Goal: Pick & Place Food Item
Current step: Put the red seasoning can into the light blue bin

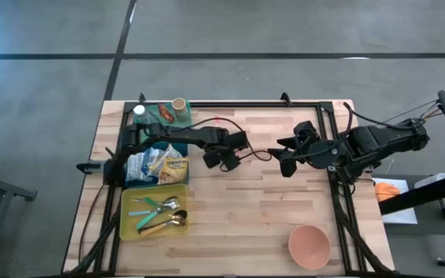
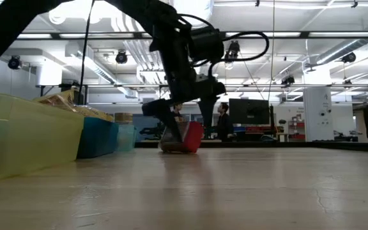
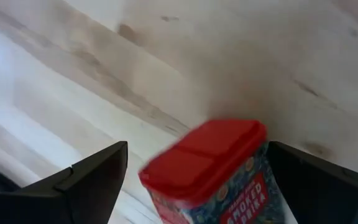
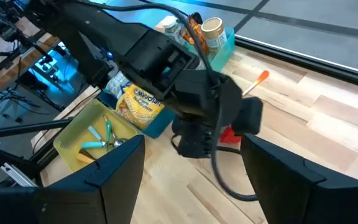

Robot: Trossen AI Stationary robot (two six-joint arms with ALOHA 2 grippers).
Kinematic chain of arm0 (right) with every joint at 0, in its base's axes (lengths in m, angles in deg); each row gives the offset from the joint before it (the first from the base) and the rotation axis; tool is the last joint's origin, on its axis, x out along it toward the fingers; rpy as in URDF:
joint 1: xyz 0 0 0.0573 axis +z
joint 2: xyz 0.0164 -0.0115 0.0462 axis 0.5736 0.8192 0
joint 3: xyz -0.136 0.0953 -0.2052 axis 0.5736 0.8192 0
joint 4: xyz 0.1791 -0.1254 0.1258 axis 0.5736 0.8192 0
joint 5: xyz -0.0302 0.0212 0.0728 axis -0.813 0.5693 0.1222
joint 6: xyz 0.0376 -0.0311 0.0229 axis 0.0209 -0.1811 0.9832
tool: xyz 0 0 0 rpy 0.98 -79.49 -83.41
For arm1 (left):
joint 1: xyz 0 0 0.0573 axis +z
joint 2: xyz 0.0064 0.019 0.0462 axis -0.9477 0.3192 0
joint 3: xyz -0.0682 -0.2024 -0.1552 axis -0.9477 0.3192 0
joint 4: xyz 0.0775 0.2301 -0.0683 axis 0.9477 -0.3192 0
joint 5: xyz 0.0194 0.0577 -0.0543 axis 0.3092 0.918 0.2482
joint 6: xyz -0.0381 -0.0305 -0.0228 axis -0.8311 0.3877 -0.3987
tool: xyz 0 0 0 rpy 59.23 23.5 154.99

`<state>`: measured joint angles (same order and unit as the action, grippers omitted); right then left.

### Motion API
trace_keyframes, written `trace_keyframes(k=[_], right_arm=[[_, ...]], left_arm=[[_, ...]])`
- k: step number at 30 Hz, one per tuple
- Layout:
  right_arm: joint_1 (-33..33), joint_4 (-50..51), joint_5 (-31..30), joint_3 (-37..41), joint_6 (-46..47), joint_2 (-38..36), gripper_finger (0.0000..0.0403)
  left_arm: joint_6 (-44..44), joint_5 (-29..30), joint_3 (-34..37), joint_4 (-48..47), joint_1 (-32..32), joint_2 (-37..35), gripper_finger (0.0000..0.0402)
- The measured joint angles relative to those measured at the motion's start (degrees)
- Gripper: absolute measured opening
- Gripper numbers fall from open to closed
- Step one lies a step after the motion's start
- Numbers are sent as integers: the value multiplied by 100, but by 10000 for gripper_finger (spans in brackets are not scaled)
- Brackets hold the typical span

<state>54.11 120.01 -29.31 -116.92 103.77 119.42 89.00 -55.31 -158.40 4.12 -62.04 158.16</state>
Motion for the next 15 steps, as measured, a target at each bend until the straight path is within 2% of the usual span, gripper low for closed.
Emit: trace_keyframes(k=[5, 15], right_arm=[[-2, 0, 0, -1, -2, 0, 263], [0, 0, 0, 0, 0, 0, 263]], left_arm=[[-182, -101, -327, -145, 67, 289, 391], [-867, -145, -348, -486, 261, 374, 391]])
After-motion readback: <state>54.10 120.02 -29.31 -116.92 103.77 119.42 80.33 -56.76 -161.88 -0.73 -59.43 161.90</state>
